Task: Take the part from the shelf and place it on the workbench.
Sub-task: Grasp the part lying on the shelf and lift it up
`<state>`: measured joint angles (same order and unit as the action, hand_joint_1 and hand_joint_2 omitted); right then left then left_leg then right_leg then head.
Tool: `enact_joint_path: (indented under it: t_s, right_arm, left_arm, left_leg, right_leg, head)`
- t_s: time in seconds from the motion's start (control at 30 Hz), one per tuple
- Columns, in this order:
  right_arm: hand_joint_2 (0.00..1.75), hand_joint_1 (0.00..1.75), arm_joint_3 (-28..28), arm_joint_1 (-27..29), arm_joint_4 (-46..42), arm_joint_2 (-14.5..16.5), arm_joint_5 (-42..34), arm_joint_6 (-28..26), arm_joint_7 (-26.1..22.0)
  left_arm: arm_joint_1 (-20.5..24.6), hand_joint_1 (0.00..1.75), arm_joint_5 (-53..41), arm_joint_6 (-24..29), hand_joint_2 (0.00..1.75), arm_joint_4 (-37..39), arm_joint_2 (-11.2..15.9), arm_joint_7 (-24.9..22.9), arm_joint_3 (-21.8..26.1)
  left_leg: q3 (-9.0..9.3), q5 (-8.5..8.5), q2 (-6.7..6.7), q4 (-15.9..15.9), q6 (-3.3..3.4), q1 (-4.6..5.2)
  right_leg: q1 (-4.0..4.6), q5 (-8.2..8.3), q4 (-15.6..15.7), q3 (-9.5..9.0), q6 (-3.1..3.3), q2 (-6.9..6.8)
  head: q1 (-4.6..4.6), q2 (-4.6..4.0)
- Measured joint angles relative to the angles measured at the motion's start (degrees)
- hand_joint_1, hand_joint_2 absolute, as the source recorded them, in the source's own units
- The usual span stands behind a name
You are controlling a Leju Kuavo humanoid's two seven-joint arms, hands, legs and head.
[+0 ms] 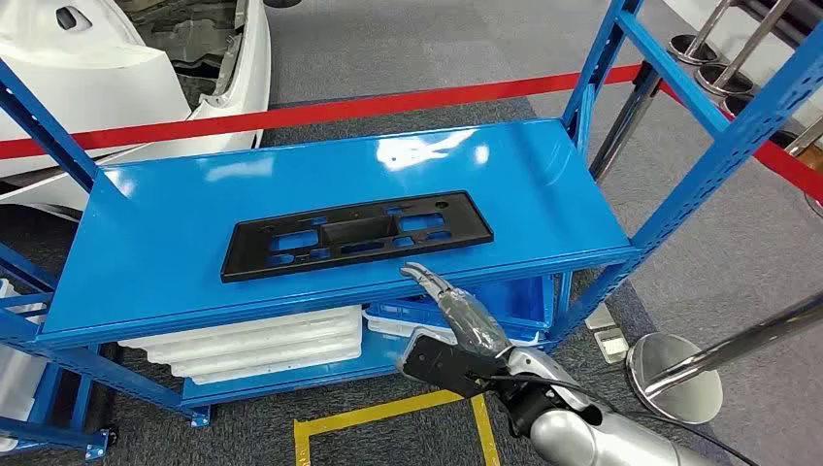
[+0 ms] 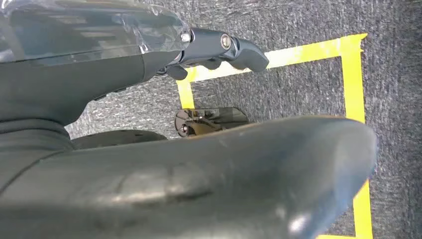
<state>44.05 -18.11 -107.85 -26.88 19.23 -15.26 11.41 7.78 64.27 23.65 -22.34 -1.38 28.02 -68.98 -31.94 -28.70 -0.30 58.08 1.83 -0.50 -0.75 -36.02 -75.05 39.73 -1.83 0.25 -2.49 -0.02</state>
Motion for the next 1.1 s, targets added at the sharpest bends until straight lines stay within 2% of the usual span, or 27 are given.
enact_joint_path:
  t_s: [0.07,0.1,0.13,0.17,0.2,0.3,0.37,0.4,0.47,0.5,0.53,0.57,0.63,0.67,0.7,0.8,0.87,0.9,0.97,1.0,1.03,1.07,1.1]
  right_arm:
    - [1.75,0.0,-0.3,0.0,-0.1,-0.2,0.2,0.1,0.1]
    - [1.75,0.0,-0.5,0.0,-0.2,-0.3,0.5,0.2,0.3]
    - [1.75,0.0,-0.7,0.0,-0.3,-0.4,0.9,0.4,0.6]
    - [1.75,0.0,-0.9,-0.1,-0.4,-0.6,1.5,0.7,1.0]
    - [1.75,0.0,-1.0,-0.2,-0.5,-0.7,2.2,1.1,1.6]
    - [1.75,0.0,-1.4,-0.4,-0.9,-1.4,4.0,2.1,2.9]
    - [1.75,0.0,-1.7,-0.7,-1.2,-1.6,4.4,2.4,3.1]
    - [1.75,0.0,-1.7,-0.8,-1.3,-1.7,4.5,2.5,3.2]
    - [1.75,0.0,-1.8,-1.0,-1.4,-2.0,4.8,2.9,3.6]
    - [1.75,0.0,-1.8,-1.0,-1.4,-2.1,5.1,3.3,3.9]
    - [1.75,0.0,-1.8,-1.1,-1.5,-2.2,5.4,3.7,4.3]
    - [1.75,0.0,-1.8,-1.2,-1.5,-2.4,5.6,4.1,4.8]
    - [1.75,0.0,-1.9,-1.7,-1.7,-2.9,5.9,4.9,5.5]
    - [1.75,0.0,-1.9,-2.0,-1.7,-3.2,5.9,5.2,5.9]
    - [1.75,0.0,-1.9,-2.3,-1.7,-3.5,5.9,5.5,6.2]
    - [1.75,0.0,-2.2,-2.8,-1.9,-4.4,5.5,6.3,7.2]
    - [1.75,0.0,-2.5,-3.1,-2.2,-5.2,5.2,6.5,7.5]
    - [1.75,0.0,-2.6,-3.3,-2.2,-5.5,5.2,6.5,7.6]
    - [1.75,0.0,-2.7,-3.4,-2.3,-6.1,4.8,7.0,8.0]
    - [1.75,0.0,-2.7,-3.3,-2.3,-6.3,4.5,7.3,8.3]
    - [1.75,0.0,-2.7,-3.2,-2.3,-6.6,4.2,7.7,8.6]
    - [1.75,0.0,-2.7,-3.2,-2.3,-6.9,3.9,8.2,8.9]
    - [1.75,0.0,-2.7,-3.2,-2.3,-7.2,3.5,8.8,9.2]
  left_arm:
    - [0.0,0.0,0.0,0.0,0.0,0.0,0.0,0.0,0.0]
    - [0.0,0.0,0.0,0.0,0.0,0.0,0.0,0.0,0.0]
    - [0.0,0.0,0.0,0.0,0.0,0.0,0.0,0.0,0.0]
    - [0.0,0.0,0.0,0.0,0.0,0.0,0.0,0.0,-0.1]
    - [0.1,0.0,0.0,0.0,0.0,0.0,0.0,0.0,-0.1]
    - [0.1,0.0,0.1,0.0,0.0,0.0,0.0,0.0,-0.1]
    - [0.1,0.0,0.1,0.0,0.0,0.0,0.0,0.0,-0.1]
    - [0.1,0.0,0.1,0.0,0.0,0.0,0.0,0.0,-0.1]
    - [0.0,0.0,0.2,0.0,0.0,0.0,0.0,0.0,-0.1]
    - [-0.1,0.0,0.3,0.0,0.0,0.0,0.0,0.0,-0.1]
    - [-0.2,0.0,0.4,0.1,0.0,0.0,0.0,0.0,-0.1]
    - [-0.3,0.0,0.5,0.1,0.0,0.0,0.0,0.0,-0.1]
    - [-0.3,0.0,0.7,0.2,0.0,0.0,0.1,0.0,-0.1]
    - [-0.3,0.0,0.8,0.2,0.0,0.0,0.1,-0.1,-0.1]
    - [-0.3,0.0,0.9,0.2,0.0,0.0,0.1,-0.1,-0.1]
    - [-0.3,0.0,1.1,0.3,0.0,0.0,0.2,-0.1,-0.1]
    - [-0.2,0.0,1.1,0.4,0.0,0.0,0.2,-0.1,-0.1]
    - [-0.2,0.0,1.1,0.4,0.0,0.0,0.2,-0.1,-0.1]
    - [-0.2,0.0,1.1,0.4,0.0,0.0,0.2,-0.1,-0.1]
    - [-0.2,0.0,1.1,0.4,0.0,0.0,0.2,-0.1,-0.1]
    - [-0.2,0.0,1.1,0.5,0.0,0.0,0.2,-0.1,-0.1]
    - [-0.2,0.0,1.1,0.5,0.0,0.0,0.2,-0.1,-0.2]
    - [-0.2,0.0,1.1,0.5,0.0,0.0,0.2,-0.1,-0.2]
  left_leg:
    - [0.62,-0.4,-0.04,0.0,-0.08,-0.01]
    - [1.16,-0.82,-0.08,0.0,-0.22,-0.01]
    - [1.61,-1.21,-0.12,0.0,-0.44,0.06]
    - [1.83,-1.52,-0.16,0.1,-0.7,0.13]
    - [1.9,-1.72,-0.17,0.1,-0.96,0.19]
    - [2.07,-2.22,-0.16,0.1,-1.79,0.19]
    - [1.26,-3.76,-0.11,2.7,-2.38,0.18]
    - [-0.21,-5.16,-0.09,5.9,-2.57,0.1]
    - [-4.6,-7.64,-0.06,13.5,-2.81,0.01]
    - [-6.4,-7.8,-0.05,16.0,-2.85,-0.02]
    - [-7.21,-6.71,-0.05,16.3,-2.8,-0.03]
    - [-6.96,-4.52,-0.05,14.4,-2.65,-0.01]
    - [-4.7,0.47,-0.08,7.3,-2.07,0.16]
    - [-3.6,1.79,-0.09,4.2,-1.77,0.28]
    - [-3.0,2.19,-0.08,2.4,-1.54,0.4]
    - [-2.5,1.62,-0.06,1.0,-0.9,0.4]
    - [-1.77,1.6,-0.05,0.2,-0.37,0.11]
    - [-1.42,1.56,-0.01,-0.1,-0.15,-0.01]
    - [-1.06,1.23,0.07,-0.2,0.19,-0.02]
    - [-0.9,1.02,0.07,-0.2,0.25,-0.03]
    - [-0.66,0.77,0.06,-0.2,0.22,-0.06]
    - [-0.32,0.47,0.02,-0.1,0.12,-0.12]
    - [0.13,0.1,-0.03,0.0,-0.07,-0.2]
  right_leg:
    - [0.0,3.13,3.7,-1.16,0.18,0.0]
    - [0.01,5.89,7.5,-2.33,0.37,-0.01]
    - [0.15,7.87,11.0,-3.59,0.56,0.0]
    - [0.28,8.84,13.8,-4.59,0.81,0.0]
    - [0.43,9.0,15.2,-5.12,1.06,0.01]
    - [0.45,8.4,16.0,-5.54,1.85,0.09]
    - [0.21,8.24,16.6,-6.18,2.44,-0.02]
    - [0.16,8.08,16.7,-6.52,2.75,-0.11]
    - [0.23,7.61,16.7,-7.04,3.21,-0.2]
    - [0.27,7.34,16.7,-7.35,3.3,-0.19]
    - [0.29,7.05,16.7,-7.73,3.28,-0.13]
    - [0.3,6.72,16.7,-8.21,3.19,-0.07]
    - [0.39,5.98,16.7,-9.23,2.89,0.0]
    - [0.46,5.63,16.6,-9.52,2.68,0.05]
    - [0.52,5.41,16.6,-9.61,2.46,0.09]
    - [0.5,4.96,16.8,-9.74,1.59,0.1]
    - [0.4,3.75,15.0,-9.25,0.91,0.02]
    - [0.3,2.52,12.4,-8.0,0.6,0.0]
    - [0.1,-0.04,5.0,-3.64,0.04,-0.01]
    - [-0.04,-0.42,2.1,-1.63,-0.19,-0.01]
    - [-0.17,0.3,1.2,-0.5,-0.34,-0.01]
    - [-0.29,2.14,2.5,-0.49,-0.44,-0.02]
    - [-0.42,4.84,5.9,-1.55,-0.5,-0.04]
  head:
    - [-0.26,0.0]
    - [-0.55,0.0]
    - [-0.68,0.0]
    - [-0.83,0.0]
    - [-0.84,0.0]
    - [-0.47,0.0]
    - [0.04,0.0]
    - [0.36,0.0]
    - [0.97,0.0]
    - [1.15,0.0]
    - [1.31,0.0]
    - [1.49,0.0]
    - [1.88,0.0]
    - [2.06,0.0]
    - [2.17,0.0]
    - [2.21,0.0]
    - [1.93,0.0]
    - [1.68,0.0]
    - [1.14,0.0]
    - [0.93,0.0]
    - [0.71,0.0]
    - [0.5,0.0]
    - [0.25,0.0]
